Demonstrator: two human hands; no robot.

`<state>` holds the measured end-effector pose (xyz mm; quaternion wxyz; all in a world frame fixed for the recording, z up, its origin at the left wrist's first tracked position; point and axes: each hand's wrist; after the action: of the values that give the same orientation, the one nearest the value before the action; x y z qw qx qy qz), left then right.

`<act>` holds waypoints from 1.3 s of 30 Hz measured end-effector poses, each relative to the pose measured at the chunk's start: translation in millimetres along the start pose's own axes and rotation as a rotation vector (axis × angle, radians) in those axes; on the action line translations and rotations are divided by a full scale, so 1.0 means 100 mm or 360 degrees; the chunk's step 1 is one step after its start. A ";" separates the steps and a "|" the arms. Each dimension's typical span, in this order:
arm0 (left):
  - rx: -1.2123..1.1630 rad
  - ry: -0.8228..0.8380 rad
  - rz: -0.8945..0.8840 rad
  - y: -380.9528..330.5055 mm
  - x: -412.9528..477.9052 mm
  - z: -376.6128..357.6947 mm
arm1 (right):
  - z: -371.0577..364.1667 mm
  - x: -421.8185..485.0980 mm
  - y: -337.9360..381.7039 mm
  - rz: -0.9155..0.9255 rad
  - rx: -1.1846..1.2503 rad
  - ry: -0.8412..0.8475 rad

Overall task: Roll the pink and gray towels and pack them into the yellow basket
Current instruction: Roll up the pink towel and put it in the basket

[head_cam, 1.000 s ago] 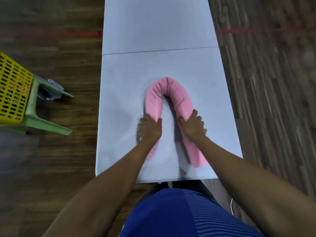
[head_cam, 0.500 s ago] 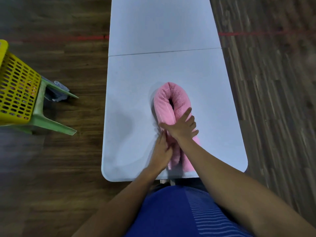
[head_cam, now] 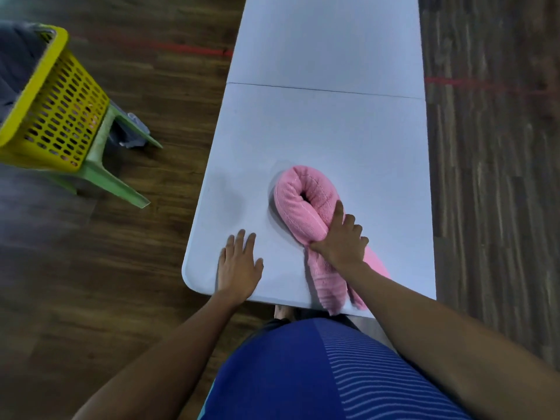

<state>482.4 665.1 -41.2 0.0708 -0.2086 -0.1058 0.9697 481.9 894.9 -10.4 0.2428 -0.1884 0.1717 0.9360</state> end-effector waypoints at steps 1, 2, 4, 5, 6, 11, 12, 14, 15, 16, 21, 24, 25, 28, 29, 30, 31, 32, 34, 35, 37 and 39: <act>-0.0016 0.0001 0.0031 -0.03 -0.05 -0.02 | 0.00 -0.01 -0.03 0.0053 -0.0008 -0.0020; -0.0026 0.0004 0.0052 -0.05 -0.09 -0.03 | 0.00 -0.01 -0.07 0.0101 0.0000 -0.0036; -0.0059 0.0020 0.0086 -0.08 -0.17 -0.01 | 0.04 0.00 -0.11 0.0167 0.0059 -0.0030; -0.0101 0.0006 0.0109 -0.08 -0.21 0.00 | 0.08 0.00 -0.12 0.0190 0.0107 -0.0018; -0.0153 -0.0036 0.0147 -0.08 -0.25 0.03 | 0.12 0.02 -0.12 0.0224 0.0163 -0.0007; -0.0332 -0.0329 0.0401 0.04 -0.51 0.27 | 0.32 -0.03 0.09 0.0483 0.0262 0.0076; -0.0355 -0.0387 0.0443 0.09 -0.58 0.32 | 0.34 -0.07 0.19 0.0558 0.0265 0.0100; -0.0375 -0.0497 0.0521 0.23 -0.73 0.40 | 0.35 -0.16 0.41 0.0717 0.0279 0.0149; -0.0387 -0.0545 0.0568 0.31 -0.81 0.44 | 0.33 -0.21 0.54 0.0805 0.0299 0.0169; -0.0401 -0.0596 0.0622 0.39 -0.90 0.49 | 0.32 -0.29 0.68 0.0894 0.0312 0.0189; -0.0472 -0.0845 0.0871 0.95 -1.32 0.73 | 0.18 -0.67 1.46 0.1218 0.0264 0.0312; -0.0515 -0.0960 0.1017 1.41 -1.52 0.86 | 0.04 -0.88 1.94 0.1368 0.0347 0.0388; -0.0519 -0.0987 0.1057 1.58 -1.57 0.91 | -0.01 -0.97 2.10 0.1444 0.0411 0.0400; -0.0543 -0.1029 0.1122 2.08 -1.71 1.07 | -0.18 -1.21 2.59 0.1564 0.0493 0.0397; -0.0548 -0.1038 0.1124 2.26 -1.73 1.13 | -0.25 -1.27 2.77 0.1581 0.0518 0.0392; -0.0552 -0.1030 0.1125 2.45 -1.76 1.20 | -0.32 -1.33 2.96 0.1573 0.0529 0.0380; -0.0558 -0.1015 0.1129 2.63 -1.78 1.27 | -0.39 -1.39 3.13 0.1569 0.0530 0.0359; -0.0554 -0.1009 0.1131 2.80 -1.79 1.34 | -0.45 -1.46 3.31 0.1557 0.0522 0.0342; -0.0511 -0.0996 0.1102 3.14 -1.79 1.50 | -0.55 -1.57 3.67 0.1516 0.0532 0.0313; -0.0490 -0.0975 0.1082 3.30 -1.78 1.59 | -0.60 -1.60 3.83 0.1483 0.0551 0.0297; -0.0477 -0.0966 0.1023 3.61 -1.75 1.75 | -0.73 -1.66 4.11 0.1411 0.0590 0.0269; -0.0474 -0.0966 0.0963 3.89 -1.66 1.94 | -0.82 -1.68 4.37 0.1345 0.0642 0.0230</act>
<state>514.5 224.4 105.0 -0.2809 0.0557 -0.1943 0.9382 413.3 435.8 91.9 -0.1401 -0.1157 0.4281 0.8853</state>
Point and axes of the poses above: each hand's wrist, its own x-axis towards the middle knuckle, its own z-axis out of the back of the hand, y = z × x, and after that the axes turned 3 degrees about z, right-handed
